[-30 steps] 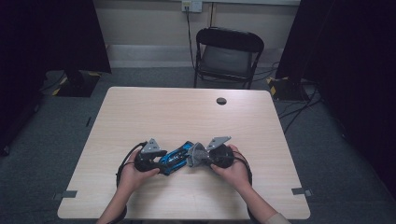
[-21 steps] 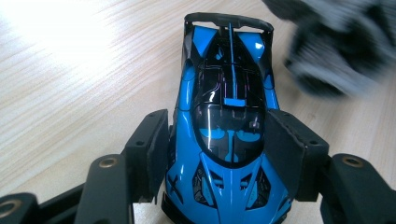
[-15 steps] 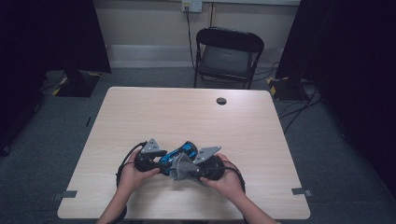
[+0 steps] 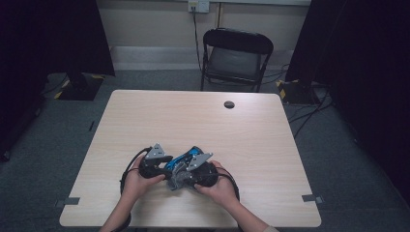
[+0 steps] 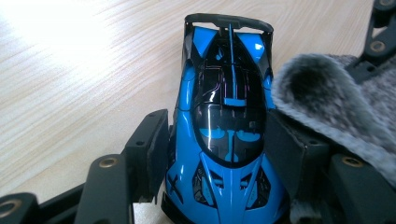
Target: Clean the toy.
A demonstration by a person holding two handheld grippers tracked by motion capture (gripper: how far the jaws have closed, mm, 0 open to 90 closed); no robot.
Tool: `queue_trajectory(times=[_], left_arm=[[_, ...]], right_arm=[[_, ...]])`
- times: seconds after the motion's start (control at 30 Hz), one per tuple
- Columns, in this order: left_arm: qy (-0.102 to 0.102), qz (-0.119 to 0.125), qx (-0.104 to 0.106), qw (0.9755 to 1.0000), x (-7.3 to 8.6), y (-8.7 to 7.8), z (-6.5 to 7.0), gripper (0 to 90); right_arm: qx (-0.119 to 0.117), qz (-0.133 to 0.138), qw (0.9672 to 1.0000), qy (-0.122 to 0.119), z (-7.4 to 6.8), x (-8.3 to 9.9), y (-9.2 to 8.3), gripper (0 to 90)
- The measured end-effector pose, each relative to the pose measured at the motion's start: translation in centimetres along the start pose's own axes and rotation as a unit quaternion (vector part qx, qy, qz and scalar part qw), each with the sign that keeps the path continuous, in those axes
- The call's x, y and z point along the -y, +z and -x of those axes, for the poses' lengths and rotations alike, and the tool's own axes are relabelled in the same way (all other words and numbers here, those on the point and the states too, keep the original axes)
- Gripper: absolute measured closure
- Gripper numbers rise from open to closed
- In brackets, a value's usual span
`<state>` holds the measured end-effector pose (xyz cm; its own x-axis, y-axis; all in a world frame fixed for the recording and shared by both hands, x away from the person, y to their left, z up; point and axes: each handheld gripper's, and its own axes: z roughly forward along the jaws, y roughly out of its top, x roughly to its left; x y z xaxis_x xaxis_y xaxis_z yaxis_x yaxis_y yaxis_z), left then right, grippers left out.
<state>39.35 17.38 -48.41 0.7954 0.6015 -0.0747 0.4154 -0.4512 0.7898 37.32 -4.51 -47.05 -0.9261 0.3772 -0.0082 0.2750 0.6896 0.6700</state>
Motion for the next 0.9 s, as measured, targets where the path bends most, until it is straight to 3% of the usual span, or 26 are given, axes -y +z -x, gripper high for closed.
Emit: queue_trajectory(times=[0.17, 0.63, 0.9], left_arm=[[0.000, 0.001, -0.003, 1.0000, 0.0, 0.0, 0.0, 41.1], [-0.001, 0.001, -0.003, 1.0000, 0.0, 0.0, 0.1, 41.1], [0.001, 0.000, -0.004, 1.0000, 0.0, 0.0, 0.1, 41.1]], right_arm=[[0.014, -0.003, 0.9999, 0.004, 0.6, 0.4, -0.5, 72.3], [0.060, -0.005, 0.9970, 0.049, 4.0, 2.9, -2.6, 72.3], [0.072, -0.010, 0.9962, 0.048, 4.6, 3.2, -3.0, 72.3]])
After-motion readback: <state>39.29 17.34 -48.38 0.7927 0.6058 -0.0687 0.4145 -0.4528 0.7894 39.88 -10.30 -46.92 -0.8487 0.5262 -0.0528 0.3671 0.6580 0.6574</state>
